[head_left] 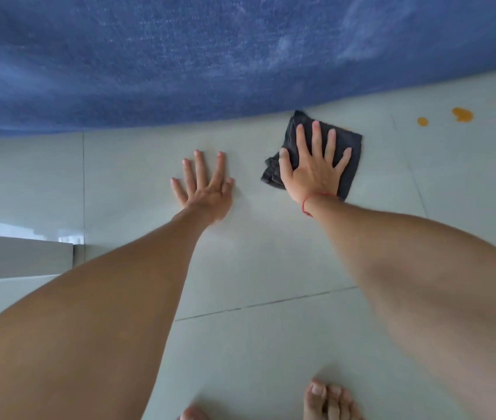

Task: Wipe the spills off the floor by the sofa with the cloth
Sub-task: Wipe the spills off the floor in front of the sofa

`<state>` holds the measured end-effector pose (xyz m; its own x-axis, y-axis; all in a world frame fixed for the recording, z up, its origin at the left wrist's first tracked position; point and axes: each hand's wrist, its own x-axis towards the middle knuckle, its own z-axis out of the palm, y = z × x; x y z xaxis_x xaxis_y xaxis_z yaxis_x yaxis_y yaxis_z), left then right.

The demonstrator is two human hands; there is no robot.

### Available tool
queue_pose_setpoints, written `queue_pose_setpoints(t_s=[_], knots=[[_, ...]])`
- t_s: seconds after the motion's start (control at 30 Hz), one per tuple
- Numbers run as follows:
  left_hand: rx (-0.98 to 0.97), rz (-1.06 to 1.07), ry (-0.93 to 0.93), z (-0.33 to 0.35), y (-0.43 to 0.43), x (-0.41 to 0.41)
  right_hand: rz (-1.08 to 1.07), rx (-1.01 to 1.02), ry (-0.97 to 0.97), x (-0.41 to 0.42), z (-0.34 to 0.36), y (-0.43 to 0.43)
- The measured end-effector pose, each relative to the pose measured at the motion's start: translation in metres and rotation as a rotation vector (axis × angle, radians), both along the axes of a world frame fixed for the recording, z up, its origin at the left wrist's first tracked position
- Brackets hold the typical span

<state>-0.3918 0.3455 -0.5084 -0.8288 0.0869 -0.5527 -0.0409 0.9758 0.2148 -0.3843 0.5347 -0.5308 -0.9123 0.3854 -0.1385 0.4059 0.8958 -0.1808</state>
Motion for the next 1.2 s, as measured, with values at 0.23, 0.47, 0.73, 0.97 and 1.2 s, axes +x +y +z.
queue_pose_setpoints(t_s=[0.23,0.47,0.73,0.97,1.2], knots=[[-0.004,0.013,-0.043,0.002,0.002,-0.002,0.156,0.013,0.002,-0.019,0.002,-0.011],[-0.020,0.009,-0.057,0.009,0.003,0.001,0.367,-0.044,0.048,0.053,0.004,-0.045],[-0.008,0.024,-0.041,0.009,0.004,0.002,-0.017,0.006,-0.003,0.071,0.002,0.044],[-0.007,0.015,-0.029,0.006,0.005,-0.001,-0.102,-0.020,0.011,-0.020,0.000,0.026],[0.007,0.021,-0.058,0.004,0.002,-0.002,0.216,-0.020,0.064,-0.022,-0.001,-0.028]])
